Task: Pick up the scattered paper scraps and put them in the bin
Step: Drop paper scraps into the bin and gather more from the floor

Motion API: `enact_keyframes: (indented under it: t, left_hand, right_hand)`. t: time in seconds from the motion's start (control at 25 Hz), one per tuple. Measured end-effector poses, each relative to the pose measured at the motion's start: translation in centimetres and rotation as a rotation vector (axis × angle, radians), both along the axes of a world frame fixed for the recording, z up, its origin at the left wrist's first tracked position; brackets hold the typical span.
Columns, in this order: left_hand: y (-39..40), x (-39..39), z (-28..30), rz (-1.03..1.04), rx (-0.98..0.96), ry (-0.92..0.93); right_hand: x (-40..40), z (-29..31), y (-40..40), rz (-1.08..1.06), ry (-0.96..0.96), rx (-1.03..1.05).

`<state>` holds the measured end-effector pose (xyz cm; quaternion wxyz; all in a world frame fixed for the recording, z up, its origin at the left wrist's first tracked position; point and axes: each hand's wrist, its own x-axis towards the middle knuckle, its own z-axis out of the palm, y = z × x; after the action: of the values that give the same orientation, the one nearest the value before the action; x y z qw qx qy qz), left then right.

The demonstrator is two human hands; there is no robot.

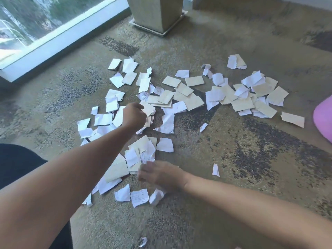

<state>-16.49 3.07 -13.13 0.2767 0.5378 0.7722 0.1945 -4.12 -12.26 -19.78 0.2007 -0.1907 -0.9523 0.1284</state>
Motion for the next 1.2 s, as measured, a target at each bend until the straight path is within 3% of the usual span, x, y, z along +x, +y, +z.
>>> enact_keyframes:
  t: [0.08,0.24,0.32,0.48,0.6,0.92,1.08,1.2]
  left_hand:
    - [0.5,-1.5,-0.9,-0.027,0.039,0.085]
    - [0.2,-2.1,-3.0,-0.273,0.0,0.141]
    - [-0.5,-1.6,-4.0,-0.373,-0.114,0.111]
    - [-1.5,-1.0,-5.3,-0.543,-0.295,0.141]
    - [-1.4,-1.5,-5.1,-0.595,-0.367,0.168]
    - [-3.7,-2.0,-2.5,-0.774,-0.576,0.348]
    - [-4.8,-2.1,-2.5,-0.784,-0.483,0.429]
    - [-5.0,-2.5,-2.6,-0.753,-0.367,0.455]
  right_hand:
    - [1.5,0.4,4.2,-0.21,0.084,0.058]
    - [5.2,0.8,11.3,-0.593,0.006,0.095]
    - [6.1,1.2,14.1,-0.786,-0.018,-0.02]
    - [8.0,0.6,18.3,-1.09,-0.287,-0.34]
    - [8.5,-0.2,19.6,-1.054,-0.427,-0.518]
    - [5.1,0.4,18.1,-0.907,-0.543,-0.567]
    - [3.6,0.7,15.8,-0.798,-0.646,-0.534]
    - [3.0,0.7,14.2,-0.829,-0.594,-0.546]
